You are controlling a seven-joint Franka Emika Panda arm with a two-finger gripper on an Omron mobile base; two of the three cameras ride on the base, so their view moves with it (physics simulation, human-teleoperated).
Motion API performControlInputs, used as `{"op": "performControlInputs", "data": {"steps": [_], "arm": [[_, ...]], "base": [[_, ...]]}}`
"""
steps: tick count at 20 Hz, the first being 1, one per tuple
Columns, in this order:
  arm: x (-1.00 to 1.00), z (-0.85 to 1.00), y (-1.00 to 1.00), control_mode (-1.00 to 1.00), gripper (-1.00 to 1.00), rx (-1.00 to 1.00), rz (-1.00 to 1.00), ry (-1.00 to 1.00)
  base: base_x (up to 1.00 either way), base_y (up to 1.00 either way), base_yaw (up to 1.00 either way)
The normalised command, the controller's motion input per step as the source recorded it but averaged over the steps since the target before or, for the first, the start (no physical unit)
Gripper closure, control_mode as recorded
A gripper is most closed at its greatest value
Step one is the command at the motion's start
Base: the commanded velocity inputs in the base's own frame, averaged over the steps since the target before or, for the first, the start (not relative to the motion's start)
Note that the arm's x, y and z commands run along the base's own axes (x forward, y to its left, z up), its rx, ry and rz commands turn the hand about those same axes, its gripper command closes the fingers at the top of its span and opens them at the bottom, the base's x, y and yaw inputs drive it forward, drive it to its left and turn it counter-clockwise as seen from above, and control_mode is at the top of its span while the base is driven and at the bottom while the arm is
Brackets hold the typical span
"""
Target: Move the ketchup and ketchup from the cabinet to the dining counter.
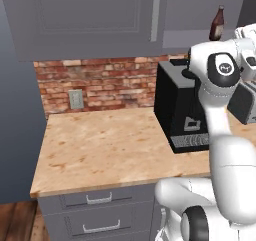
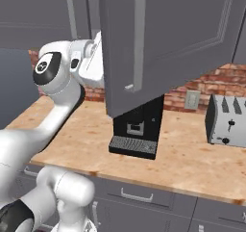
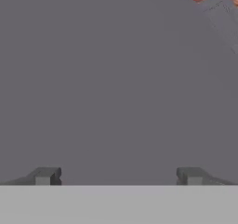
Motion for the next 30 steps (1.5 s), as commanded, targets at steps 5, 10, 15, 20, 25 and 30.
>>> {"op": "performControlInputs", "data": {"steps": [5,10,15,20,25,30], "arm": [[-0.82,-0.02,-1.0,-1.0,-1.0,0.02,-0.26,0.0],[-0.5,-0.03,-1.0,-1.0,-1.0,0.02,-0.21,0.0],[-0.17,0.0,-0.94,-1.0,-1.0,0.05,-0.11,0.0],[-0.36,-0.02,-0.13,-1.0,-1.0,0.06,0.06,0.0],[-0.79,-0.15,0.94,-1.0,-1.0,-0.06,0.31,0.0],[-0.66,-0.15,1.0,-1.0,-1.0,-0.16,0.4,0.01]], "base": [[0.0,0.0,0.0],[0.0,0.0,0.0],[0.0,0.0,0.0],[0.0,0.0,0.0],[0.0,0.0,0.0],[0.0,0.0,0.0]]}}
